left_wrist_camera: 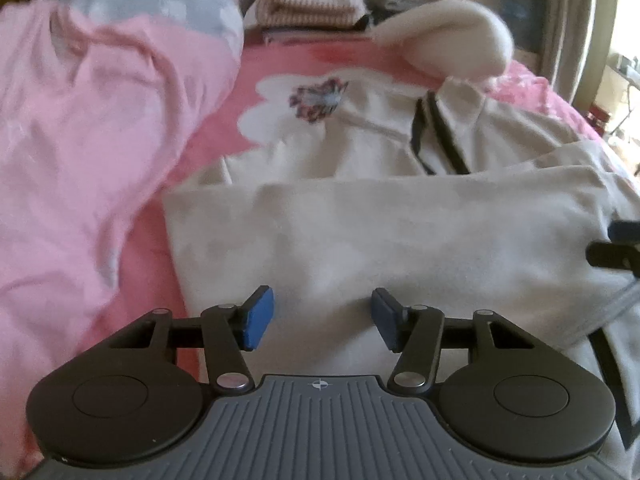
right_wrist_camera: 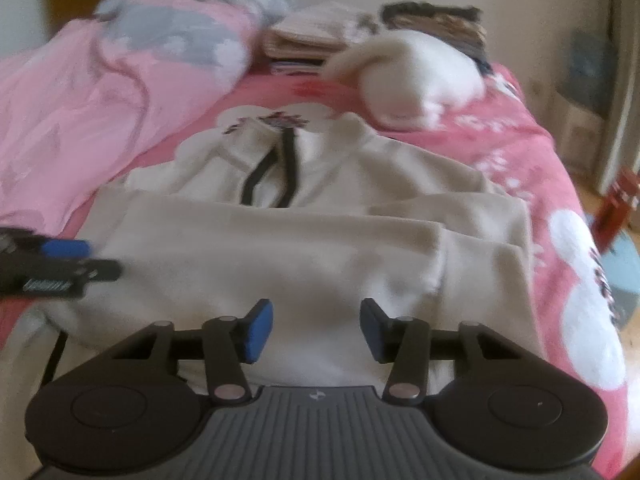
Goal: Fold clothes
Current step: 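Move both open tools toward the hood at the hoodie collar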
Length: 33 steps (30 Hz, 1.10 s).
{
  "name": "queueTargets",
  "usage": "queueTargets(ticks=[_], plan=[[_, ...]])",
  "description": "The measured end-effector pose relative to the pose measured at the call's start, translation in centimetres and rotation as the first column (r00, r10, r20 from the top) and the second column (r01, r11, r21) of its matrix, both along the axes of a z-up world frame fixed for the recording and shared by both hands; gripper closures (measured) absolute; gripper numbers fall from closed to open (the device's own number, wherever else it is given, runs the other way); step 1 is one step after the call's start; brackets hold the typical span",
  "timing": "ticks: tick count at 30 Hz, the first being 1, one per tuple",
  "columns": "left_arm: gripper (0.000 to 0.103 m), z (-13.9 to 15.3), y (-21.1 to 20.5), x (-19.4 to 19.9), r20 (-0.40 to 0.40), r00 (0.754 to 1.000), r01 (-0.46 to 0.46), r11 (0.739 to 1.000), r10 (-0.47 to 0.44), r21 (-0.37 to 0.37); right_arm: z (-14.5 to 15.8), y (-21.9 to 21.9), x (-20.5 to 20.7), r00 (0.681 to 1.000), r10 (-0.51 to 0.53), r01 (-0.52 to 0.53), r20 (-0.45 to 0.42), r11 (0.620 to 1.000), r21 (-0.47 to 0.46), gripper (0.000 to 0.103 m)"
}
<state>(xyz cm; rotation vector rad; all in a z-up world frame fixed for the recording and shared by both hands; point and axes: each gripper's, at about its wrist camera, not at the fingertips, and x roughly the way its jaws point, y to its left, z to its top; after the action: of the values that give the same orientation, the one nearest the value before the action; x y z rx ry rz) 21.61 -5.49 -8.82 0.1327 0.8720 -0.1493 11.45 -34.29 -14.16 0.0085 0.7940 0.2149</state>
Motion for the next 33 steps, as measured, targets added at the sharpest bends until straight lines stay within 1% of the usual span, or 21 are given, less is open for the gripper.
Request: queueTargets(ticks=[2,4,5,7,8,9,10,11,12,13,14,16,18,19,20,22,24,27,28,32,33], plan=[[0.045,-0.5,-0.1,0.1,0.006,1.0,-0.004,1.0,0.004,0.001,-1.5,0.2,-1.1,0.999,0.038,-0.038,-0.021,0.999,-0.004,0.054],[0.044,-0.5,-0.4,0.1,0.012,1.0,0.005,1.0,-0.005,0.018,-2.3,0.1,-3.1,0.998,0.052,-0.052,0.028,0.998,-0.027,0.055],[0.042,-0.5,-0.4,0.2,0.011,1.0,0.005,1.0,-0.005,0.019,-2.2,0.0,-3.8,0.998,0.054,-0.053,0.037,0.998,-0.033,0.055],[0.039,-0.4,-0.4,0.4,0.007,1.0,0.002,1.0,-0.002,0.02,-1.5,-0.1,-4.3,0.998,0.053,-0.052,0.026,0.998,-0.036,0.055],[0.038,-0.2,-0.5,0.4,0.014,1.0,0.001,1.0,-0.001,0.021,-1.1,-0.1,-4.1,0.998,0.057,-0.056,0.024,0.998,-0.043,0.059],[0.037,0.1,-0.5,0.3,0.024,1.0,0.0,1.0,-0.001,0.022,-0.5,-0.1,-3.8,0.998,0.06,-0.058,0.03,0.997,-0.045,0.062],[0.036,0.4,-0.6,0.2,0.034,0.999,0.0,1.0,0.0,0.022,0.2,-0.2,-3.3,0.997,0.059,-0.057,0.051,0.998,-0.038,0.062],[0.031,0.8,-0.7,-0.1,0.056,0.998,0.005,1.0,-0.006,0.018,0.8,-0.2,-2.6,0.996,0.055,-0.053,0.076,0.998,-0.032,0.062],[0.021,1.2,-0.9,-0.5,0.085,0.996,0.014,1.0,-0.015,0.01,1.1,-0.1,-1.8,0.995,0.053,-0.051,0.089,0.998,-0.034,0.062],[0.018,1.3,-1.3,-0.8,0.099,0.995,0.031,0.999,-0.032,0.012,1.4,0.0,-1.0,0.993,0.052,-0.048,0.103,0.998,-0.037,0.062],[0.017,1.1,-1.8,-1.0,0.089,0.994,0.057,0.998,-0.059,0.022,1.6,0.1,-0.1,0.992,0.05,-0.046,0.115,0.998,-0.04,0.062],[0.017,-0.3,-2.9,-1.3,0.022,0.993,0.117,0.992,-0.118,0.05,0.7,0.3,1.5,0.994,0.053,-0.048,0.098,0.997,-0.055,0.062],[0.013,-1.1,-3.4,-2.0,0.043,0.99,0.13,0.987,-0.134,0.09,-1.2,0.0,3.3,0.999,0.017,-0.013,0.046,0.997,-0.081,0.062],[0.012,-1.2,-3.4,-2.0,0.043,0.99,0.129,0.987,-0.133,0.093,-2.2,-0.3,4.1,1.0,-0.009,0.01,0.019,0.996,-0.093,0.063],[0.011,-1.2,-3.3,-1.9,0.035,0.991,0.126,0.988,-0.129,0.087,-2.2,-0.7,4.5,0.999,-0.035,0.036,0.014,0.997,-0.072,0.063],[0.006,-1.1,-2.8,-1.4,0.004,0.994,0.108,0.992,-0.108,0.064,-2.2,-1.6,5.4,0.996,-0.085,0.085,0.003,0.996,-0.031,0.069],[0.003,-1.1,-2.6,-1.0,-0.019,0.995,0.104,0.993,-0.103,0.053,-1.7,-1.0,5.6,0.997,-0.075,0.075,0.01,0.997,-0.024,0.068],[0.002,-1.0,-2.6,-0.8,-0.037,0.995,0.099,0.994,-0.097,0.053,-1.1,-0.2,6.0,0.998,-0.06,0.06,0.018,0.998,-0.016,0.068],[0.002,-1.0,-2.8,-0.8,-0.039,0.995,0.095,0.994,-0.093,0.057,-1.9,0.0,6.9,0.998,-0.061,0.061,-0.006,0.997,-0.044,0.068],[0.002,-1.0,-3.0,-0.9,-0.046,0.996,0.085,0.994,-0.082,0.064,-2.7,-1.1,8.9,0.993,-0.113,0.113,-0.021,0.993,-0.018,0.069],[0.002,-1.0,-3.0,-0.8,-0.049,0.996,0.083,0.995,-0.08,0.064,-2.2,-1.2,8.9,0.991,-0.13,0.13,-0.021,0.991,-0.01,0.069]])
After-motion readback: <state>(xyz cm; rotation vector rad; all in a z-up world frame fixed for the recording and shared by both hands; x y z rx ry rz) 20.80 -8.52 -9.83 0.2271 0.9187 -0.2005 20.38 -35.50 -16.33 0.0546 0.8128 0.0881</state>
